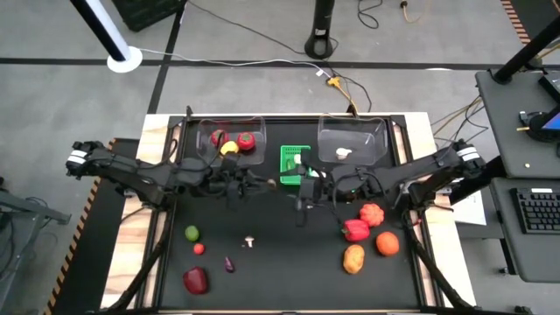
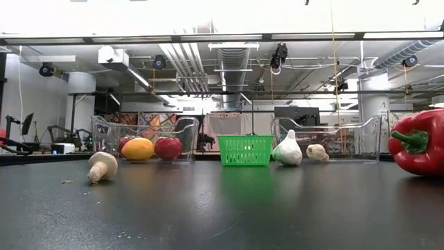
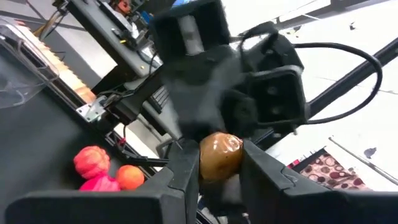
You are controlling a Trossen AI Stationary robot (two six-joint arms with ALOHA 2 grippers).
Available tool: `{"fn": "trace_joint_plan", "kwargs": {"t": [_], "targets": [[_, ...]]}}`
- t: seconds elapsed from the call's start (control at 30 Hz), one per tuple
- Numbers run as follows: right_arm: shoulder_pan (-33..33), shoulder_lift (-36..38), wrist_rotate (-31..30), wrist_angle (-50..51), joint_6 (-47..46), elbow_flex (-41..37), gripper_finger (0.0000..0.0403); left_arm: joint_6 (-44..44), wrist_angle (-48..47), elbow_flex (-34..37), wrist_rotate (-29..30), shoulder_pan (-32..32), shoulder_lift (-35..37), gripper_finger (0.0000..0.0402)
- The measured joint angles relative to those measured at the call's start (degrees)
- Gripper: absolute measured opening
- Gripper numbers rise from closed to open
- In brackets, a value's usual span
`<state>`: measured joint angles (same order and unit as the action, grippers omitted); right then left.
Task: Sort produce into baskets
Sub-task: Put the small potato into the green basket
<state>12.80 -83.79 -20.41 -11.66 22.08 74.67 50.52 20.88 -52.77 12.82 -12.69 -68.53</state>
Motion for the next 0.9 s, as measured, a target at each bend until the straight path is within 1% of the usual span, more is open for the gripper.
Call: {"fn": "trace_joint_plan", "kwargs": {"t": [0.13,0.47,0.67,0.77,0.9], "targets": [[-0.1,0.2,-2.1,0.0,0.9,0.0,0.0175,-0.1,-0.1,0.0,0.1,0.1,0.0,0.0077],[-0.1,0.3,-0.4,-0.6,0.0,0.0,0.0157,-0.5,-1.5,-0.1,0.1,0.5,0.0,0.0077],[-0.1,0.3,-0.4,-0.6,-0.5,0.0,0.0144,-0.5,-1.6,-0.1,0.1,1.2,0.0,0.0077],[-0.1,0.3,-0.4,-0.5,-0.5,0.0,0.0124,-0.5,-1.6,-0.1,0.1,1.2,0.0,0.0077],[-0.1,0.3,-0.4,-0.5,-0.5,0.0,0.0082,-0.5,-1.6,-0.1,0.2,1.2,0.0,0.0082]]}}
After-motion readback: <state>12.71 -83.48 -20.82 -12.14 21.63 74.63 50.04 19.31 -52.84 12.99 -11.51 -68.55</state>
